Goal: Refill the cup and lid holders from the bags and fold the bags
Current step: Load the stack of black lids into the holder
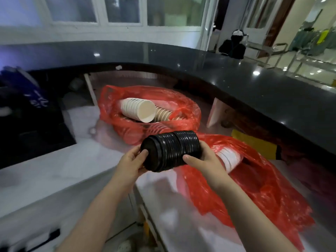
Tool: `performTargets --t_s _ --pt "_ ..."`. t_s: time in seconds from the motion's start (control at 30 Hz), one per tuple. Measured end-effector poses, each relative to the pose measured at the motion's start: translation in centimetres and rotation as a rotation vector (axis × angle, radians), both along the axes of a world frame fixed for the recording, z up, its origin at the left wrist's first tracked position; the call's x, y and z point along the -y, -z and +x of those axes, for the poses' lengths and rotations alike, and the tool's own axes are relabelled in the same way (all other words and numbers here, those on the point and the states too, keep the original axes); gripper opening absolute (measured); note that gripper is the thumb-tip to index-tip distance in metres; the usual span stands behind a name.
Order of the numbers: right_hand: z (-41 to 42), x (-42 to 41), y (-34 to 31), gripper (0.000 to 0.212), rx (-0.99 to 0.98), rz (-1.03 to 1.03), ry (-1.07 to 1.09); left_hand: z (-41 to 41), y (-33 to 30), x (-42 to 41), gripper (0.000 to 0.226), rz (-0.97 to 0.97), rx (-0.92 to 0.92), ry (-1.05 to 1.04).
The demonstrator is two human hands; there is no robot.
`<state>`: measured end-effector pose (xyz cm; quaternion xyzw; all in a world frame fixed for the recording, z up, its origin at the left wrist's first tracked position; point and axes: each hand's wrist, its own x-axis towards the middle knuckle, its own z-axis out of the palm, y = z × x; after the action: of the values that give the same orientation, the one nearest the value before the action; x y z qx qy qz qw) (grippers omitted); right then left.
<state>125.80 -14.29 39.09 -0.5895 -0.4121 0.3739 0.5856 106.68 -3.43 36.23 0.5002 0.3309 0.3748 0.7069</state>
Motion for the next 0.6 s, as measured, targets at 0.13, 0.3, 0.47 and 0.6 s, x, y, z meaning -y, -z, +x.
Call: performTargets --t_s 0.13,0.3,0.47,0.6 --pt "-5.2 -5.2 0.3 0.054 -0.051 0.012 -0.197 -6.7 -0.7 -1.9 0.017 0.034 -0.031 -0.273" --pt "-11.4 -10.4 1.6 0.039 -0.103 -0.004 -0.307 -13.1 -1.4 -3.1 0.020 0.076 -0.103 -0.506" --pt "-17.5 -15.1 1.7 0.042 -0.109 -0.037 -0.428 -19.1 -2.3 -4.6 0.016 0.151 -0.193 -0.711" --pt "-21.5 -18.9 1.3 0.046 -0.122 -0.036 -0.494 -22.6 -3.1 -6.6 0.023 0.271 -0.270 -0.767"
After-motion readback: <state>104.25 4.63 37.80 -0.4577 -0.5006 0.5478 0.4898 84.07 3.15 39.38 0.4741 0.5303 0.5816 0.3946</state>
